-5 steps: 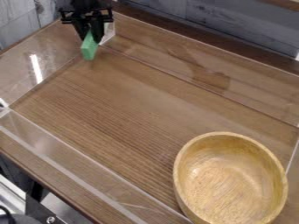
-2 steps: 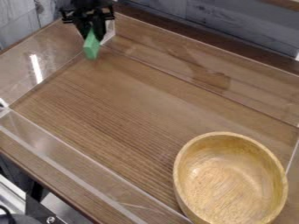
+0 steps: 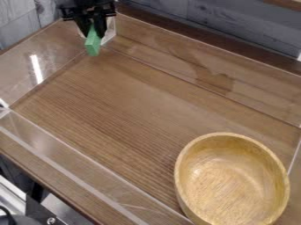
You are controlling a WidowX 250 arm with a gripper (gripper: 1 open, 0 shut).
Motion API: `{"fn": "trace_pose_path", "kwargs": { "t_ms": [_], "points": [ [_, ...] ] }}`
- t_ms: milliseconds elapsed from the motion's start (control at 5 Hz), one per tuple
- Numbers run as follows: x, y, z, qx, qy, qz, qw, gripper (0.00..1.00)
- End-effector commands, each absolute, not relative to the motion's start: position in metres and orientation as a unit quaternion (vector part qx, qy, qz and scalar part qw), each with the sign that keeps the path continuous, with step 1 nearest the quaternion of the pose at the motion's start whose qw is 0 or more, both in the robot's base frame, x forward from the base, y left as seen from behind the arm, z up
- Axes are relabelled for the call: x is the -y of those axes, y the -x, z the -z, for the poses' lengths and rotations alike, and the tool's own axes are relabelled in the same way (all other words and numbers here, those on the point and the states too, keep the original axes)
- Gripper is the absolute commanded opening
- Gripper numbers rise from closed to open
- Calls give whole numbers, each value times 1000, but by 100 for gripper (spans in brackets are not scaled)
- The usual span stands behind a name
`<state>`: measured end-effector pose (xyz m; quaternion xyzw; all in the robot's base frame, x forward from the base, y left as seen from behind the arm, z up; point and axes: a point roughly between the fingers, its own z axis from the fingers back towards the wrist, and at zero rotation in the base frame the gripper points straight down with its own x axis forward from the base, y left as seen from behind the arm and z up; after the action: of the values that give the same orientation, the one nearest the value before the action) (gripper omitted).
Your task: Put the green block in the brown bowl
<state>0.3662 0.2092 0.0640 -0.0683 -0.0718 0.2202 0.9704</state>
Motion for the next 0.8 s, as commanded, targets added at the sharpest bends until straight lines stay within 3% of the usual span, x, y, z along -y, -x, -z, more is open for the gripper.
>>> {"fn": "trace_pose_path", "kwargs": {
  "t_ms": [0,600],
  "points": [
    [-215,-370,-109,131,50,-233,962,0],
    [-216,-370,-107,144,56,-265,952,0]
  ]
}}
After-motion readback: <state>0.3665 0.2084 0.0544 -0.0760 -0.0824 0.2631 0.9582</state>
